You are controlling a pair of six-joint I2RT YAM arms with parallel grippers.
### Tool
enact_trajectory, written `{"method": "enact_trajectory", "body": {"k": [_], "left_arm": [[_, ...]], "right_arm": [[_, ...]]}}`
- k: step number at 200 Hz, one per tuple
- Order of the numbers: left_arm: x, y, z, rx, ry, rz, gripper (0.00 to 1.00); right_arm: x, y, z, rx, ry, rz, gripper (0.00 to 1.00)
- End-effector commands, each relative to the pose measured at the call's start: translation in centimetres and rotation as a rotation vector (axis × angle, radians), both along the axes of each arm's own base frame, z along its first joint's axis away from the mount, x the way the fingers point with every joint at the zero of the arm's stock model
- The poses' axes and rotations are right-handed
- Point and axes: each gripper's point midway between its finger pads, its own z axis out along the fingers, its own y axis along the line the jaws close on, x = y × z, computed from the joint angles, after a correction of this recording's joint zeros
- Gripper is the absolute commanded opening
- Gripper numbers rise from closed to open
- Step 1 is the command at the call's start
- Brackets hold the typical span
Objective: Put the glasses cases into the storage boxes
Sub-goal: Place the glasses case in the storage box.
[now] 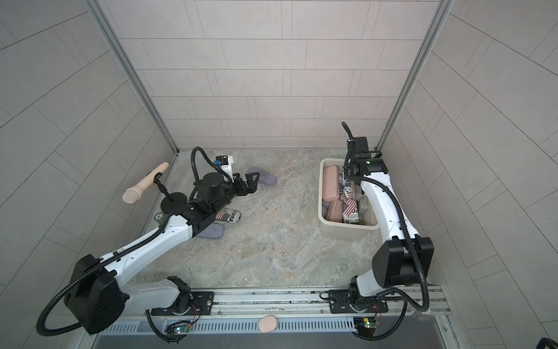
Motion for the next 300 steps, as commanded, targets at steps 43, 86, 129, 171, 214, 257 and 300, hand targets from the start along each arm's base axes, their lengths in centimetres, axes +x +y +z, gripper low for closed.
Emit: {"method": "enact_trajectory", "body": {"k": [43, 86, 129, 171, 214, 257, 300], "left_arm": [[0.4, 0.5, 0.1, 0.026, 0.016, 0.032, 1.00], [0.6, 0.4, -0.2, 0.033, 0.027, 0.030, 1.00], [0.7, 0.2, -0.4, 0.037, 0.037, 0.021, 1.00], [0.8, 0.1, -0.5, 0.035, 0.046, 0.016, 1.00], [0.9, 0.0, -0.9, 0.034, 0.068, 0.011, 1.00], [1.7, 1.2, -1.1, 0.036, 0.094, 0.046, 1.00], [2.3, 3.1, -0.8, 0.133, 0.074, 0.119, 1.00]], "right_arm": [[0.0, -1.9, -3.7, 0.005, 0.150, -0.059, 0.28], [0.4, -2.3, -4.2, -0.011, 0.168, -0.083, 0.44], [0.6, -1.4, -2.4, 0.018, 0.116, -0.083, 0.57], [-0.9, -0.4, -1.7, 0.065, 0.041, -0.091, 0.50], [-2.1, -0.3, -4.5, 0.096, 0.072, -0.137, 0.26], [-3.0, 0.2, -5.3, 0.131, -0.036, -0.169, 0.14], [-2.3, 2.4, -1.0, 0.224, -0.117, -0.090, 0.32]]}}
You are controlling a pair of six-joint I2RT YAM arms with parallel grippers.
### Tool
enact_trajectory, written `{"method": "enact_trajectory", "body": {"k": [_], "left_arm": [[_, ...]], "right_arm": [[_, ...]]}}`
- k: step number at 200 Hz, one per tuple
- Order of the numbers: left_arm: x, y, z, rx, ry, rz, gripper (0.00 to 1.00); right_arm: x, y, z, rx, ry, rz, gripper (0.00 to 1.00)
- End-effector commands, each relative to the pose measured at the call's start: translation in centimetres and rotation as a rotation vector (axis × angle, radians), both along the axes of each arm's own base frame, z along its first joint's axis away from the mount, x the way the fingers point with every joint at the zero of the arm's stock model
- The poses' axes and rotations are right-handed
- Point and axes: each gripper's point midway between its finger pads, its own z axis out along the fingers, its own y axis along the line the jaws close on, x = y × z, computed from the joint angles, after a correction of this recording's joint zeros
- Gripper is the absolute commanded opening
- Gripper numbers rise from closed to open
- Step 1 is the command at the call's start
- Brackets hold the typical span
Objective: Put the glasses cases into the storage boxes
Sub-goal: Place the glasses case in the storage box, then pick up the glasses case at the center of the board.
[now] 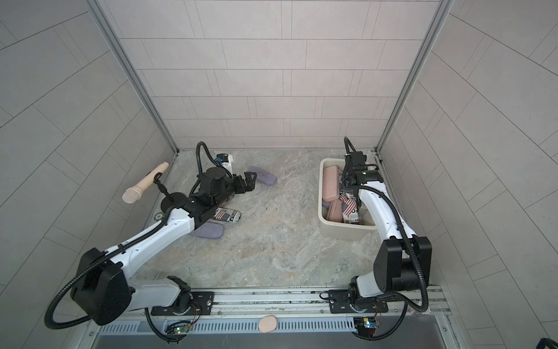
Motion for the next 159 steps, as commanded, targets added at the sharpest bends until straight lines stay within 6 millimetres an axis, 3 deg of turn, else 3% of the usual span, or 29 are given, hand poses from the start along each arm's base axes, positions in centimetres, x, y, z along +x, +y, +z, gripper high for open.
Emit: {"method": "enact_trajectory", "body": {"k": [1, 22, 44, 67, 89, 115, 159], "left_arm": [[0.6, 1.3, 1.1, 0.060, -0.021, 0.060, 1.00], [1.3, 2.4, 0.5, 0.107, -0.003, 0.132, 1.00], [2.3, 2.2, -0.3, 0.140, 0.029, 0.140, 0.97], [4.0, 2.9, -2.8, 0.180, 0.200, 0.244, 0.93], [3.9, 6.1, -4.4, 0.217, 0.320, 0.459, 0.91], [1.5, 10.0, -5.9, 0.148, 0.394, 0.684, 0.92], [-5.0, 15.0, -11.0, 0.097, 0.654, 0.875, 0.94]], "right_arm": [[0.3, 1.5, 3.9, 0.057, -0.108, 0.034, 0.33], [0.1, 3.5, 6.0, 0.106, -0.163, 0.110, 0.43], [-0.7, 6.5, 7.2, 0.177, -0.223, 0.222, 0.48], [-1.7, 9.6, 7.8, 0.263, -0.292, 0.336, 0.54], [-2.9, 11.7, 8.3, 0.311, -0.342, 0.409, 0.62], [-3.9, 12.8, 7.9, 0.345, -0.346, 0.451, 0.66], [-4.3, 13.9, 7.5, 0.364, -0.369, 0.489, 0.66]]}}
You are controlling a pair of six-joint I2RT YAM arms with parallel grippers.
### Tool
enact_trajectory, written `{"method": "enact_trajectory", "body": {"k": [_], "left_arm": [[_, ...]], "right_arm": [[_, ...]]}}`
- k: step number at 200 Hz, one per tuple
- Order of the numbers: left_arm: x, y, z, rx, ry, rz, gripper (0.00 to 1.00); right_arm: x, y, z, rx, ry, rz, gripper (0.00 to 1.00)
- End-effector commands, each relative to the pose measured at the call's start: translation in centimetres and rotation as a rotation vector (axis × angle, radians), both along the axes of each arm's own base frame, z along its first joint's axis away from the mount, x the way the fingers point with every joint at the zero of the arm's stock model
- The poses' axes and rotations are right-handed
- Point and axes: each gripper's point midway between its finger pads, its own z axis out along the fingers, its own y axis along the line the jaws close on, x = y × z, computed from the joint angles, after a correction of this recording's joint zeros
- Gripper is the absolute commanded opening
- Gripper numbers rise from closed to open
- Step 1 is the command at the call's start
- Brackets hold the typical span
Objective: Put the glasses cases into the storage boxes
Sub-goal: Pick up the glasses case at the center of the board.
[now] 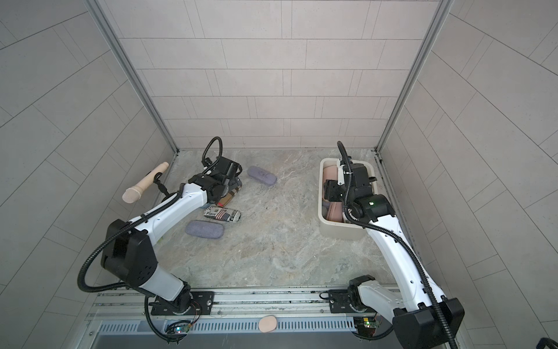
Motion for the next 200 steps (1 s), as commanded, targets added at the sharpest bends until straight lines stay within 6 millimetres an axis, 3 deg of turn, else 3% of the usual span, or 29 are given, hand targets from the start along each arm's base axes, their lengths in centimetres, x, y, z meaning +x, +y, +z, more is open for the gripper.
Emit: {"method": "enact_trajectory", "body": {"k": [1, 31, 51, 134, 200], "left_arm": [[-5.2, 4.1, -2.8, -0.015, 0.154, 0.208, 0.94], [-9.6, 6.2, -5.8, -0.056, 0.245, 0.316, 0.93], [-10.8, 6.6, -6.8, -0.082, 0.242, 0.343, 0.92], [-12.2, 6.1, -12.5, -0.224, 0.379, 0.441, 0.93], [-12.5, 5.7, -14.6, -0.279, 0.372, 0.446, 0.91]], "right_arm": [[0.0, 0.8, 1.1, 0.031, -0.062, 0.022, 0.66], [0.2, 1.3, 0.2, 0.065, -0.059, 0.019, 0.66], [0.2, 1.6, 0.0, 0.077, -0.047, 0.025, 0.67], [-0.2, 1.2, 0.0, 0.019, -0.022, 0.022, 0.69], [0.0, 1.5, -0.6, 0.026, -0.007, 0.017, 0.69]]}}
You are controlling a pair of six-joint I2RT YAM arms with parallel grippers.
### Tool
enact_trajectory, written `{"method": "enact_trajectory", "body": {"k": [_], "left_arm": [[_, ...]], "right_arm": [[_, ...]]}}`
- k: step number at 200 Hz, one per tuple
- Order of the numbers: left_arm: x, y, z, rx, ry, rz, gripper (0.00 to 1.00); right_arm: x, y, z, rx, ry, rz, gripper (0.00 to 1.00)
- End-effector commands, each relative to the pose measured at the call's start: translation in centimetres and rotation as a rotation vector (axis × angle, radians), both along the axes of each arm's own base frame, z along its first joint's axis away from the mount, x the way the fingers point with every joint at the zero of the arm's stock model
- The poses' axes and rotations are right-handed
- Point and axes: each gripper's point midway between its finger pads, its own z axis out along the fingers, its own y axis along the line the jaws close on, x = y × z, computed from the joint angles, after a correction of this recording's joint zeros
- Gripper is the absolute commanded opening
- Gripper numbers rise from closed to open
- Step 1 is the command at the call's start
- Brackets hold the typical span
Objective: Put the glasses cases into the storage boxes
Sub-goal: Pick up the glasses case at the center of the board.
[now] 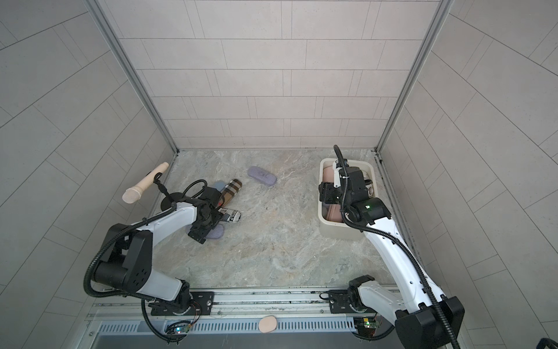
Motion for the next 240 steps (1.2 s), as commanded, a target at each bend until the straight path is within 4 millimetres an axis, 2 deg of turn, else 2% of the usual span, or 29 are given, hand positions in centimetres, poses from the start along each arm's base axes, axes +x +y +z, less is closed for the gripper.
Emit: {"method": "enact_trajectory", "body": {"k": [1, 38, 68, 106, 127, 156, 170, 207, 240], "left_arm": [[-0.4, 0.4, -0.8, -0.002, -0.012, 0.042, 0.91], [-0.9, 0.3, -1.9, -0.022, -0.047, 0.041, 0.80], [-0.8, 0.1, -2.2, -0.042, -0.114, 0.015, 0.67], [-1.4, 0.2, -1.2, -0.041, -0.135, -0.027, 0.59], [-1.9, 0.4, 0.5, -0.007, -0.173, -0.052, 0.54], [-3.8, 1.1, 3.2, 0.079, -0.218, -0.054, 0.54], [-3.8, 0.9, 4.5, 0.093, -0.272, -0.074, 0.53], [-1.5, -0.9, 8.9, 0.123, -0.391, -0.205, 0.50], [1.8, -4.4, 13.7, 0.250, -0.473, -0.410, 0.49]], "right_arm": [[0.0, 0.1, 0.2, -0.009, 0.003, -0.003, 0.69], [-0.1, -0.1, 0.8, -0.014, -0.013, -0.005, 0.69], [-0.1, 0.7, 0.8, 0.008, -0.014, 0.029, 0.58], [0.0, 1.5, 1.2, 0.025, -0.022, 0.055, 0.53], [0.2, 1.5, 1.5, 0.026, -0.034, 0.057, 0.53], [0.8, 1.7, 1.4, 0.020, -0.031, 0.057, 0.50], [0.9, 1.8, 1.6, 0.019, -0.035, 0.059, 0.50], [0.9, 1.6, 1.4, 0.015, -0.035, 0.053, 0.50], [0.7, 1.5, 0.6, 0.020, -0.017, 0.040, 0.51]]}}
